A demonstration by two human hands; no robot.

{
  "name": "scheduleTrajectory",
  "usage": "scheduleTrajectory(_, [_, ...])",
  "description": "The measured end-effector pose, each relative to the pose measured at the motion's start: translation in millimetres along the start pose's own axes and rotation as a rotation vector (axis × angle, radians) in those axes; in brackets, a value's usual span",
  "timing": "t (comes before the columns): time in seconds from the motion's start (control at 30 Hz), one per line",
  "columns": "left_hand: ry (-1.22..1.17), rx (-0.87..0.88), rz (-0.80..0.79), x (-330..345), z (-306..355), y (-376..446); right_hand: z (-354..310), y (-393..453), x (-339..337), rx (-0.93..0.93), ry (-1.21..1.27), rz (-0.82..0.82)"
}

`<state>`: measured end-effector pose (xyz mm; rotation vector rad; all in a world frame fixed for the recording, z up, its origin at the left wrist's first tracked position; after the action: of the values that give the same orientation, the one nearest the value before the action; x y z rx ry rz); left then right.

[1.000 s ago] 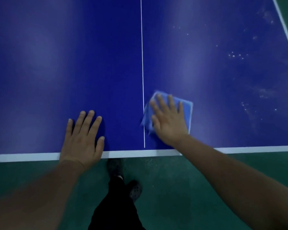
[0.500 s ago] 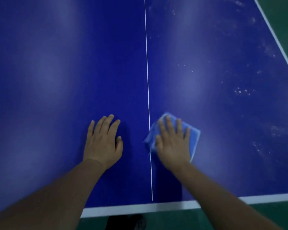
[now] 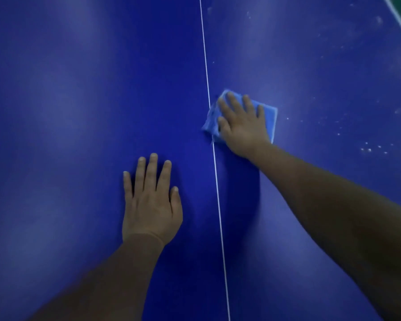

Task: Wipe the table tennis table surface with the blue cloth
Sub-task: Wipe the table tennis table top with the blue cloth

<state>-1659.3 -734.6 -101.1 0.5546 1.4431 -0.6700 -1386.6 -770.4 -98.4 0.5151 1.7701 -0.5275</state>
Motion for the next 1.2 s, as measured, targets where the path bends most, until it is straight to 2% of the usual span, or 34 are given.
scheduleTrajectory(0.07, [0.005,0.01,-0.016,3,0,2,-3,4,0,0.131,0.054,0.045])
scheduleTrajectory(0.1, [0.008,0.011,-0.024,4,-2,2,-14,-11,3,0.111,0.029,0.066])
scheduleTrajectory(0.17, [0.021,0.016,-0.021,6,-2,3,-47,-64,17,-0.094,0.003,0.027])
scheduleTrajectory(0.23, [0.042,0.021,-0.026,8,-3,1,-61,-109,27,-0.323,0.022,-0.085])
scheduleTrajectory(0.3, [0.041,0.02,-0.024,7,-4,2,-42,-92,22,-0.384,-0.005,-0.103])
scheduleTrajectory(0.37, [0.041,0.023,-0.022,7,-3,3,-8,-45,10,-0.184,-0.069,0.04])
scheduleTrajectory(0.43, [0.049,0.024,-0.019,6,-3,4,18,-2,-4,0.149,-0.023,0.09])
scheduleTrajectory(0.47, [0.051,0.024,-0.018,6,-3,4,17,10,-5,0.253,0.014,0.103])
scheduleTrajectory(0.5, [0.049,0.026,-0.017,6,-3,4,4,14,-1,0.265,0.036,0.114])
scheduleTrajectory(0.53, [0.046,0.027,-0.013,5,-3,4,-18,14,3,0.196,0.04,0.118])
scheduleTrajectory(0.63, [0.03,0.018,0.006,3,-3,4,-80,-3,26,-0.184,0.037,0.017])
scheduleTrajectory(0.7, [0.024,0.018,0.013,3,-2,4,-58,-4,22,-0.249,0.04,-0.004])
scheduleTrajectory(0.77, [0.029,0.022,0.013,4,-2,4,14,5,4,-0.067,-0.011,0.061])
scheduleTrajectory(0.87, [0.029,0.027,0.017,6,-3,3,153,-7,-36,0.428,-0.023,0.199])
scheduleTrajectory(0.93, [0.032,0.022,0.015,7,-3,2,197,-25,-55,0.801,0.08,0.243])
scheduleTrajectory(0.97, [0.034,0.022,0.01,7,-3,2,194,-28,-53,0.881,0.12,0.253])
scheduleTrajectory(1.0, [0.032,0.021,0.006,6,-3,2,180,-26,-49,0.842,0.119,0.262])
scheduleTrajectory(1.03, [0.029,0.018,0.006,6,-4,3,157,-23,-39,0.699,0.077,0.262])
scheduleTrajectory(1.13, [0.023,0.016,0.002,7,-3,2,55,-23,0,0.122,-0.019,0.17])
scheduleTrajectory(1.2, [0.011,0.012,0.004,8,-4,3,10,-34,15,-0.227,-0.019,0.069])
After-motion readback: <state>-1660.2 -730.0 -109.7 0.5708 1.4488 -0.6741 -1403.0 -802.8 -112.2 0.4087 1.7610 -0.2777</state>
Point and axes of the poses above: each hand's wrist, its own y-axis towards the middle knuckle, its own x-axis out of the palm, z = x × y, the point moved 3 cm from there along y, towards the middle knuckle, and after that the axes turned 10 degrees about y, right-handed, at the moved point
